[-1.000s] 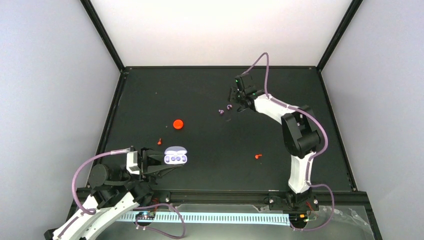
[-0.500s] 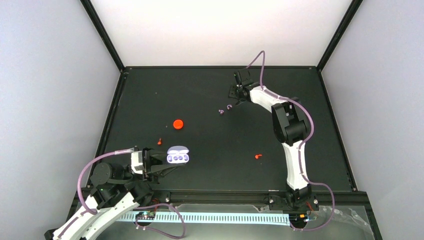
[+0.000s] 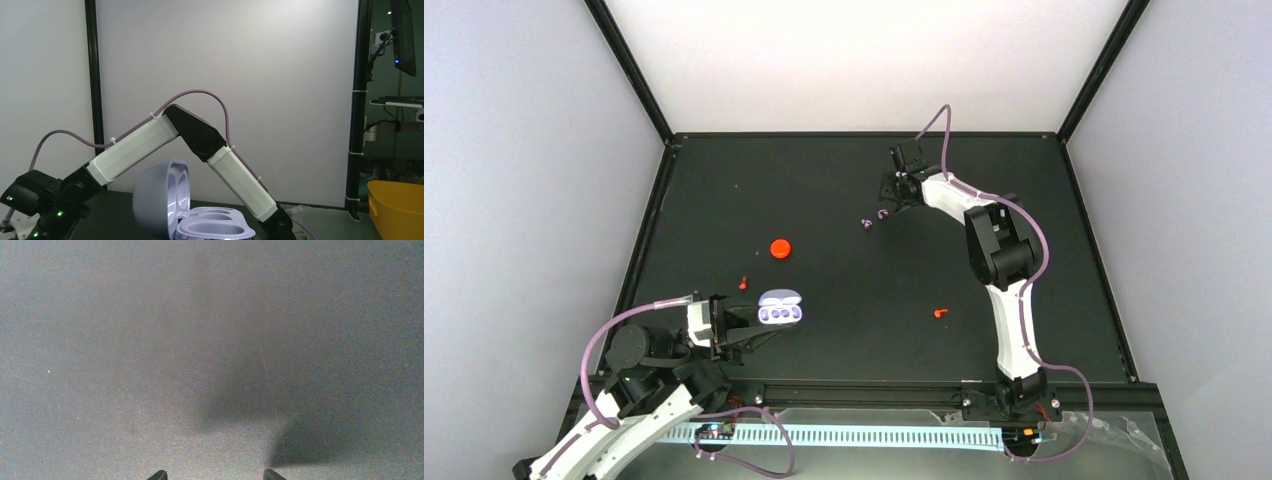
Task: Insert the wireless bluetooth earbuds into the charging case
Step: Move the earbud to the center of the board, then pick up the earbud from the center of the board.
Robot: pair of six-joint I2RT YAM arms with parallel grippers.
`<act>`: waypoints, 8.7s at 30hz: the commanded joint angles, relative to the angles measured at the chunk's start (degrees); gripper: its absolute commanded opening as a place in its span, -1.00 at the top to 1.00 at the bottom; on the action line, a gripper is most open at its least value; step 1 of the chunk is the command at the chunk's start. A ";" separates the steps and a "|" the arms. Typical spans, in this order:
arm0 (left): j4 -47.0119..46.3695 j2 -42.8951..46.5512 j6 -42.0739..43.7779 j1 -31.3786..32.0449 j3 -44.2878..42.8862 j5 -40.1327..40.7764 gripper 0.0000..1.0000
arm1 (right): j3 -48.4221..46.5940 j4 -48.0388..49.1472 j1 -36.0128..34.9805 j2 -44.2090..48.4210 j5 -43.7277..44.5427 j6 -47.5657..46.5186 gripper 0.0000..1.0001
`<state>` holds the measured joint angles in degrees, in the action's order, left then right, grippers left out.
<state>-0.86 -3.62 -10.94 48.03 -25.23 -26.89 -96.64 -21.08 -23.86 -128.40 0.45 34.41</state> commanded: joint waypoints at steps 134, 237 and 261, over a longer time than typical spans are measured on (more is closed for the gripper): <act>0.88 2.40 -1.75 0.13 0.79 4.31 0.97 | 44.16 -0.96 -17.52 36.16 0.62 -7.97 0.45; -0.28 1.50 -2.77 0.18 2.29 3.31 0.97 | 40.85 -7.75 -20.17 36.75 4.21 -11.04 0.33; 0.10 1.68 -2.58 0.13 2.38 3.98 0.97 | 38.15 -7.94 -18.92 30.51 5.04 -13.10 0.57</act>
<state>-0.78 -2.59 -13.50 48.03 -22.46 -23.11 -57.19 -28.80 -43.03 -97.25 4.93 22.17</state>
